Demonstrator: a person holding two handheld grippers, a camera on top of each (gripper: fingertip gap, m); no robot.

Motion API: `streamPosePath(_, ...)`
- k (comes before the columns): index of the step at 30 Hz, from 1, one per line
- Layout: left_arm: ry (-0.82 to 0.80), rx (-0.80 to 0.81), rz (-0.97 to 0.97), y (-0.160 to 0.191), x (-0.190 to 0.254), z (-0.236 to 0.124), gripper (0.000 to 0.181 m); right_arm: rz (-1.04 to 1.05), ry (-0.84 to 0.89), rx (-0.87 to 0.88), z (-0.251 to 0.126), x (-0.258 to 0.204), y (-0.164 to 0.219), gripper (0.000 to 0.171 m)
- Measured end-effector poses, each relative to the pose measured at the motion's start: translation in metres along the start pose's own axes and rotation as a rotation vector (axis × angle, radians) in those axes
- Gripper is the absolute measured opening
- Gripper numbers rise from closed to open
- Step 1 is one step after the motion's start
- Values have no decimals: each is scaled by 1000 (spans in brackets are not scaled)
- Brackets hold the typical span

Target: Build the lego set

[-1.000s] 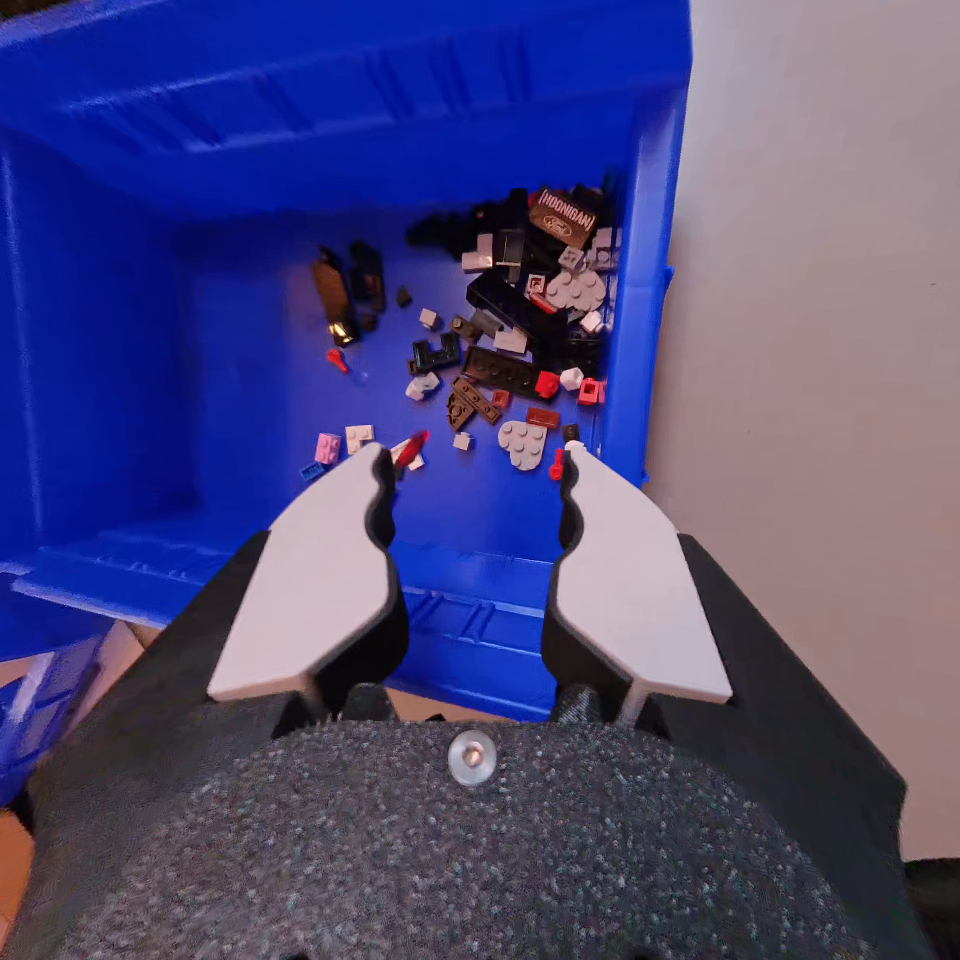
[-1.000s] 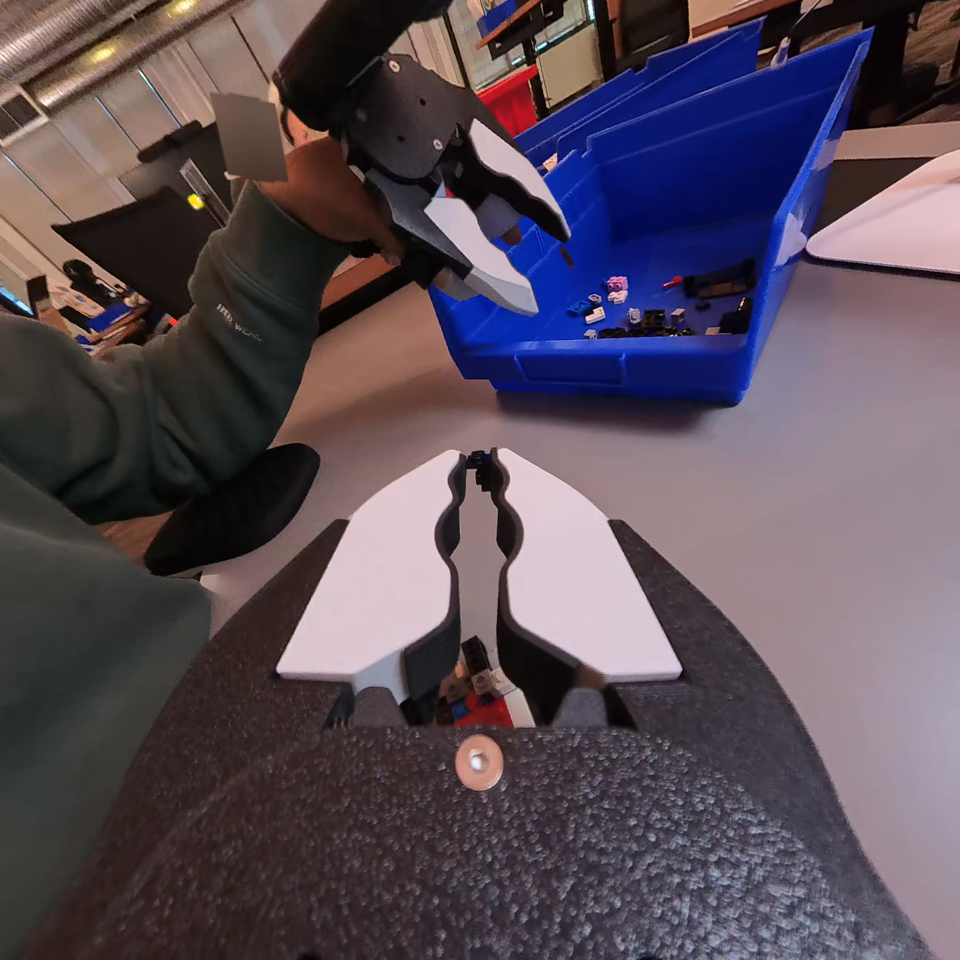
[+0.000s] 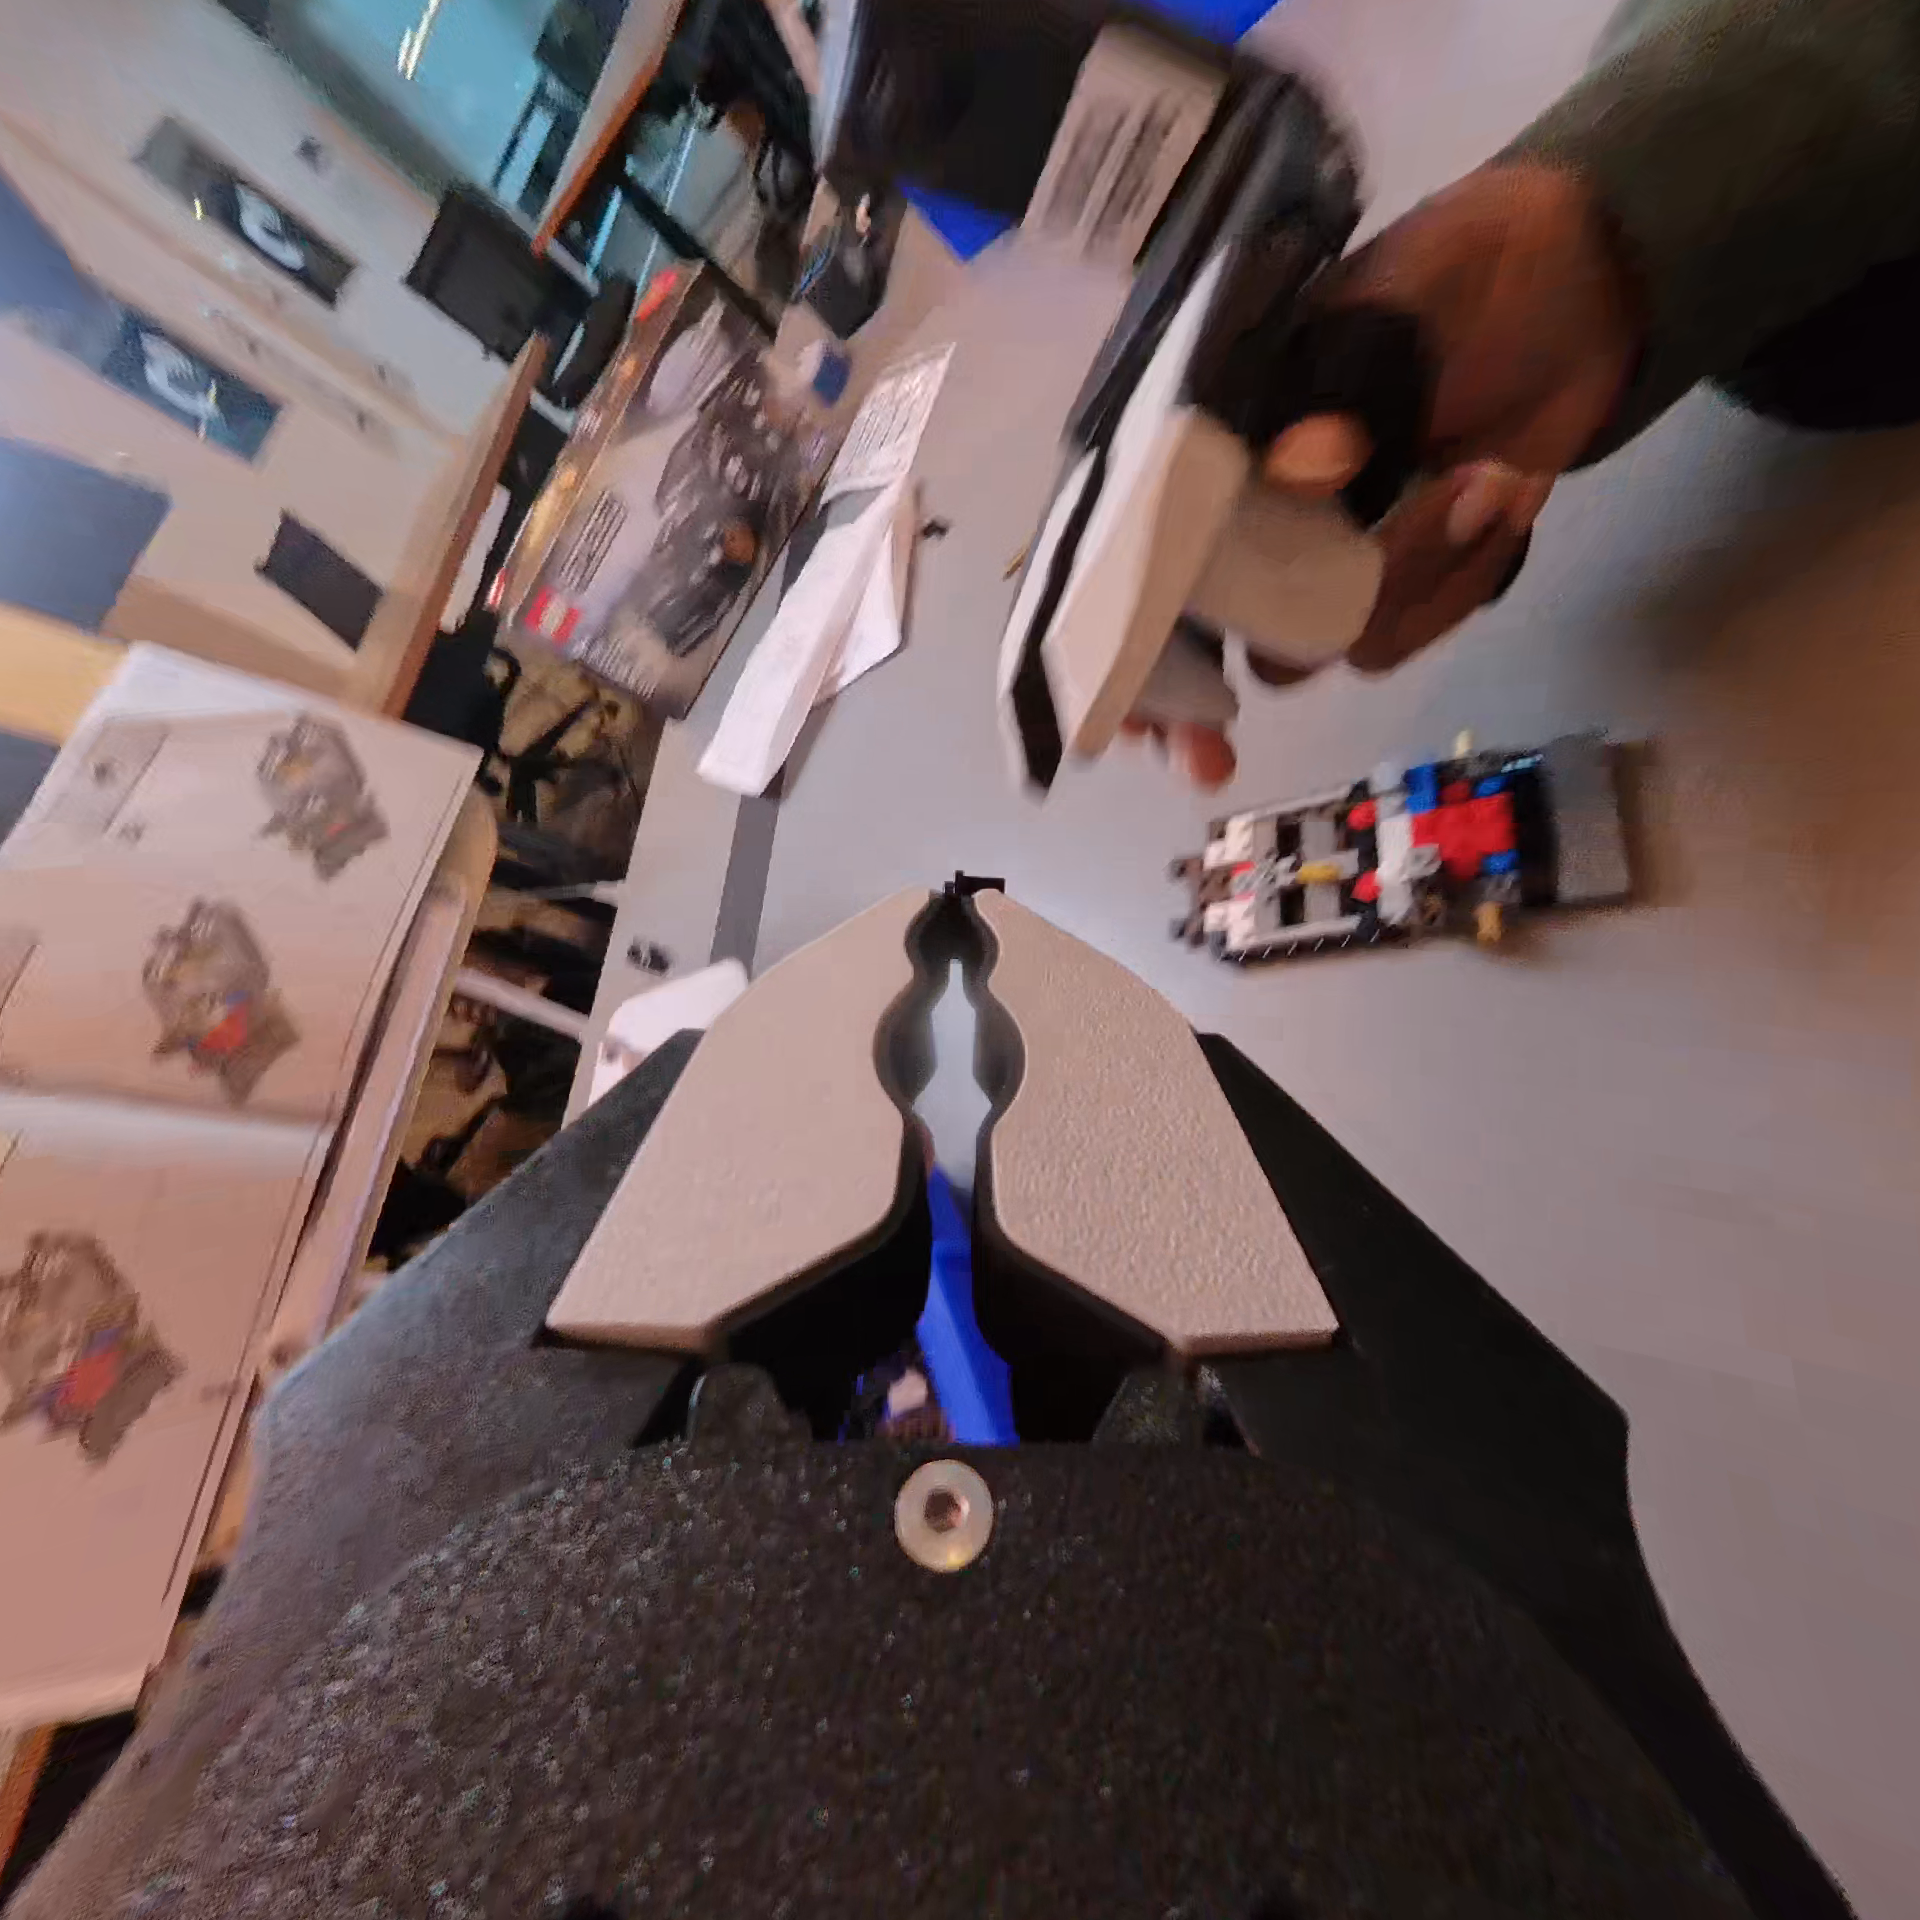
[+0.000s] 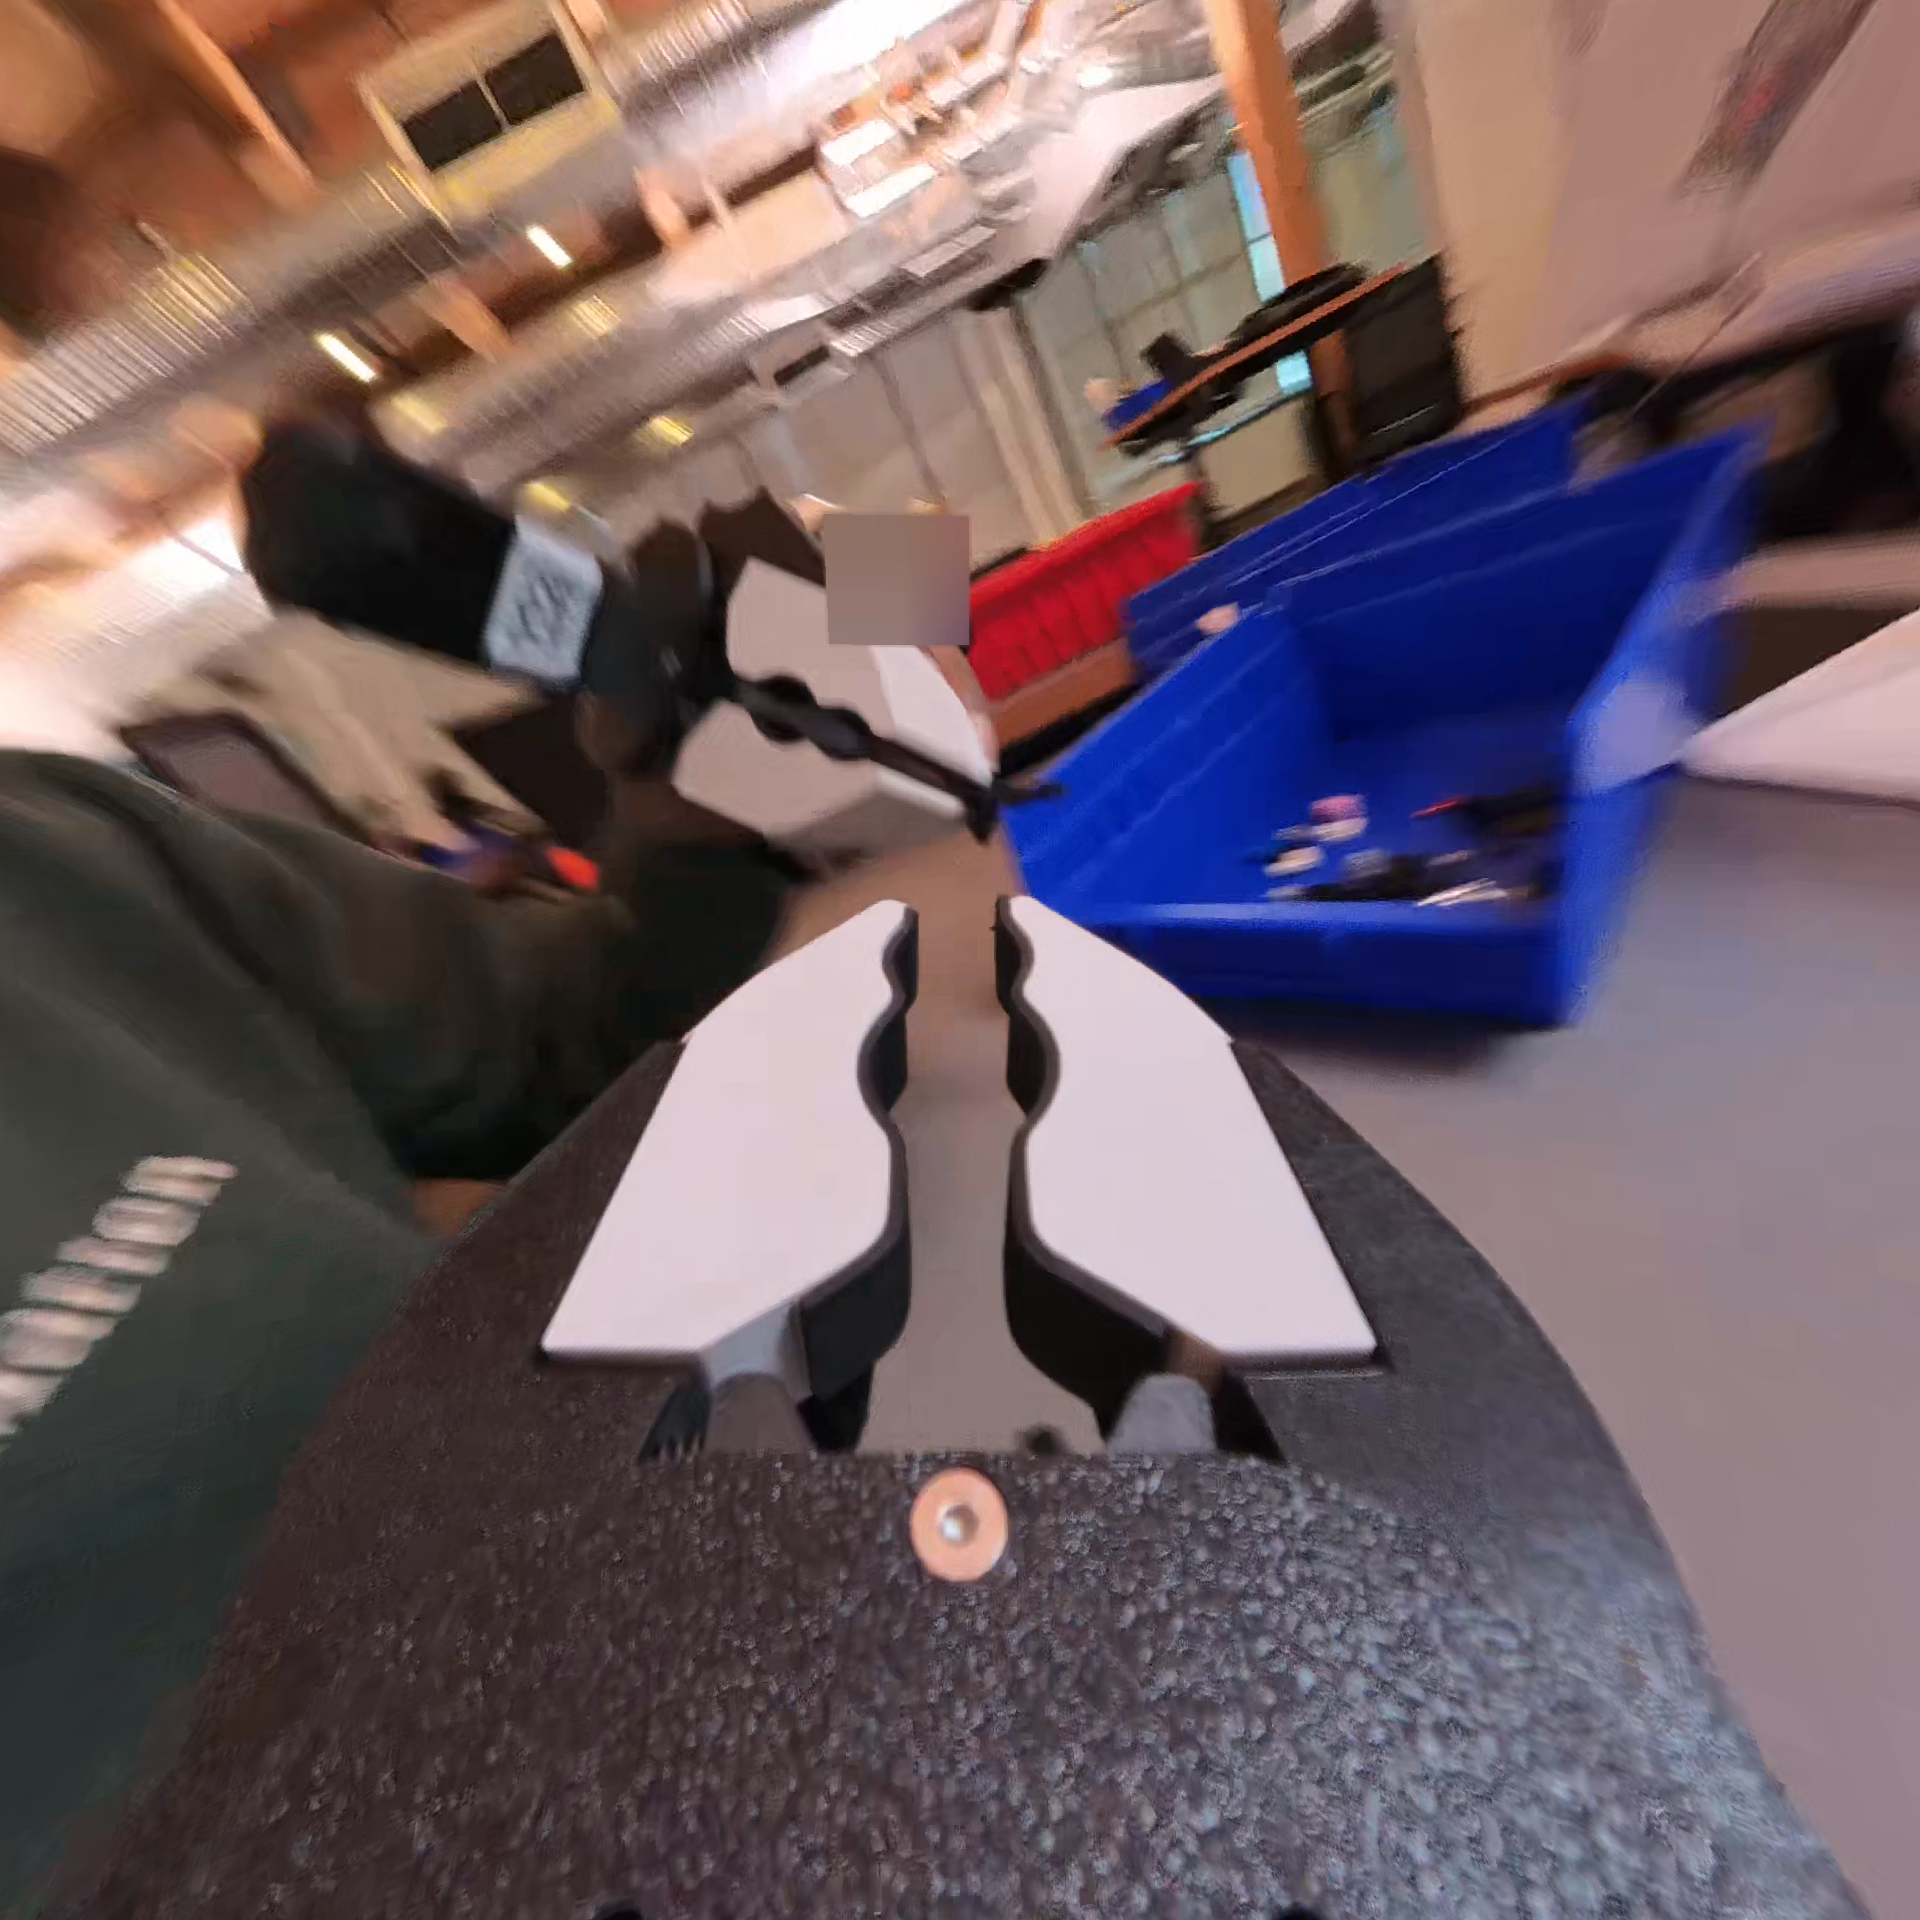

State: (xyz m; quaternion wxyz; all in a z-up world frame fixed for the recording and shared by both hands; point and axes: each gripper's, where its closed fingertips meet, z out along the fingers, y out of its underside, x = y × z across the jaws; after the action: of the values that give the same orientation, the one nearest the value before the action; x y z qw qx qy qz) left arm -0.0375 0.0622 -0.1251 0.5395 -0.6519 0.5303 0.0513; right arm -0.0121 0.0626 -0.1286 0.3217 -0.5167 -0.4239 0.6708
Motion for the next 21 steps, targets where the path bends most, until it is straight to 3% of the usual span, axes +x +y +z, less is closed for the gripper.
streamPosePath(4,-75,-232,-194,67,-57,-29,1,-402,244,-107,-19,21,-12,17)
streamPosePath(7,73,-429,-381,130,-62,-35,4,-497,310,-146,-25,26,-15,20)
streamPosePath(9,201,-544,-476,166,-54,-37,22,-506,320,-155,-26,28,-13,21)
streamPosePath(11,340,-584,-559,183,-42,-37,38,-500,324,-172,-25,31,-8,21)
streamPosePath(14,434,-638,-558,196,-36,-41,46,-488,336,-195,-26,38,-3,21)
streamPosePath(21,385,-845,-408,237,-61,-31,27,-478,352,-236,-23,45,8,18)
